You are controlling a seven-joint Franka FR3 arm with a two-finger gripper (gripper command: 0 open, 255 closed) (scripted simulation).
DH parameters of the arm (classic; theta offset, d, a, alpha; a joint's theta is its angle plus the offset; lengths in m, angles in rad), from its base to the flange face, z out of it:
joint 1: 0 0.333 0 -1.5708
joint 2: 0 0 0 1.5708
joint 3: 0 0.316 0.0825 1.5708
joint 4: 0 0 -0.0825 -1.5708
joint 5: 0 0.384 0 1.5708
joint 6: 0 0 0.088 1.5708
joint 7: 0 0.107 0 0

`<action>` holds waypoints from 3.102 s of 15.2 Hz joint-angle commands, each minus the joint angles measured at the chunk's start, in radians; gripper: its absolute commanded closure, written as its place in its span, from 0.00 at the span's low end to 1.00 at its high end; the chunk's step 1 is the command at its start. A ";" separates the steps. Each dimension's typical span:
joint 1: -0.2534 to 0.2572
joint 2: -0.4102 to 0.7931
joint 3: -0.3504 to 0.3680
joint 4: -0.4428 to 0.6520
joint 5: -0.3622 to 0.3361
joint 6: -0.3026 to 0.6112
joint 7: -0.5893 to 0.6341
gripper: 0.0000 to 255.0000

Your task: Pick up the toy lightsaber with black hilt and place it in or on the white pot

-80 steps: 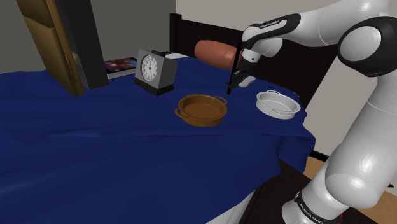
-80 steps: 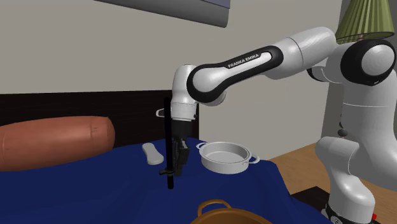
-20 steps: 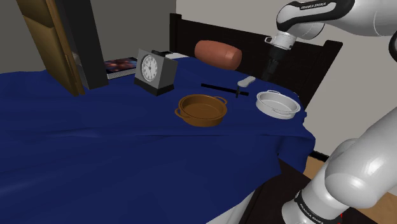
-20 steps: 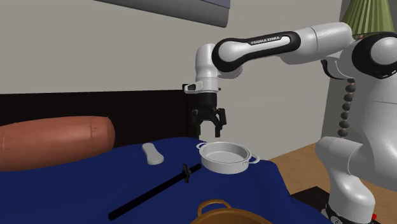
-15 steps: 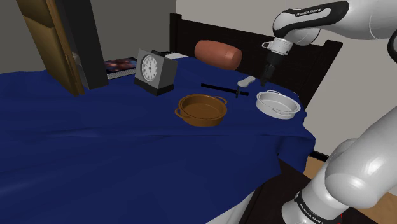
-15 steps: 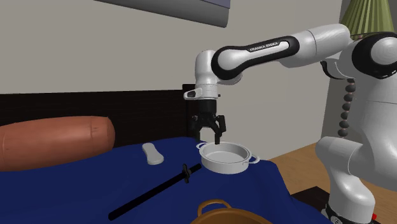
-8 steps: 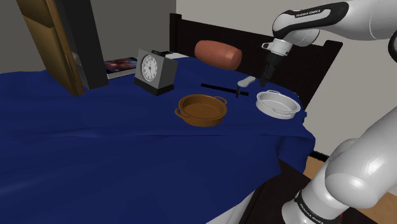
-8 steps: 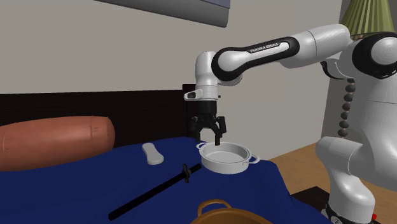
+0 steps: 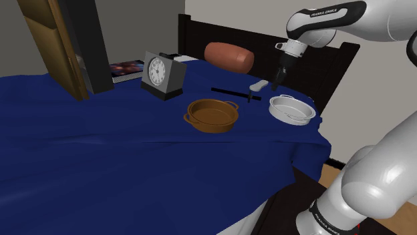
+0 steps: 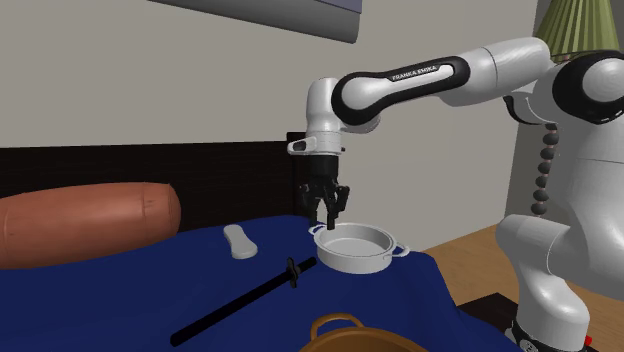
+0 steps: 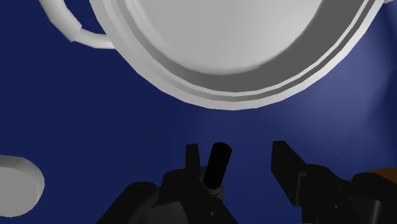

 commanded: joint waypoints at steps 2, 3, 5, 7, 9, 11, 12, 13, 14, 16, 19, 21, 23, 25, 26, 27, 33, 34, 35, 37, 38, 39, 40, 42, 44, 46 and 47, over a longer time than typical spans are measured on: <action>0.000 -0.006 0.002 -0.016 -0.007 -0.018 0.005 1.00; 0.000 -0.007 0.003 -0.004 -0.008 -0.031 0.008 1.00; 0.001 -0.009 0.004 0.020 -0.009 -0.057 0.013 1.00; 0.001 -0.011 0.005 0.046 -0.010 -0.083 0.018 1.00; 0.001 -0.011 0.006 0.072 -0.011 -0.110 0.023 1.00; 0.001 -0.011 0.005 0.057 -0.010 -0.092 0.019 0.00; 0.011 0.013 0.019 0.069 -0.013 -0.082 0.050 0.00; 0.020 0.038 0.031 0.083 -0.016 -0.073 0.080 0.00; 0.029 0.064 0.042 0.099 -0.018 -0.065 0.109 0.00; 0.046 0.123 0.062 0.136 -0.022 -0.053 0.165 0.00; 0.070 0.221 0.086 0.209 -0.026 -0.045 0.244 0.00; 0.084 0.294 0.099 0.268 -0.027 -0.048 0.293 0.00; 0.095 0.373 0.109 0.337 -0.026 -0.057 0.340 0.00; 0.102 0.457 0.118 0.418 -0.025 -0.073 0.384 0.00; 0.104 0.501 0.122 0.462 -0.023 -0.084 0.405 0.00; 0.105 0.545 0.125 0.508 -0.021 -0.096 0.425 0.00; 0.110 0.545 0.127 0.426 -0.020 -0.016 0.423 0.00; 0.111 0.546 0.128 0.414 -0.019 -0.003 0.422 0.00; 0.111 0.546 0.128 0.407 -0.018 0.005 0.422 0.00; 0.111 0.546 0.128 0.407 -0.019 0.005 0.422 0.00; 0.111 0.546 0.128 0.407 -0.018 0.005 0.422 0.00; 0.111 0.546 0.128 0.407 -0.018 0.005 0.422 0.00; 0.111 0.546 0.128 0.407 -0.018 0.005 0.422 0.00; 0.111 0.546 0.128 0.407 -0.019 0.005 0.422 0.00; 0.111 0.546 0.128 0.407 -0.019 0.005 0.422 1.00; 0.111 0.546 0.128 0.407 -0.019 0.005 0.422 1.00; 0.111 0.546 0.128 0.407 -0.019 0.005 0.422 1.00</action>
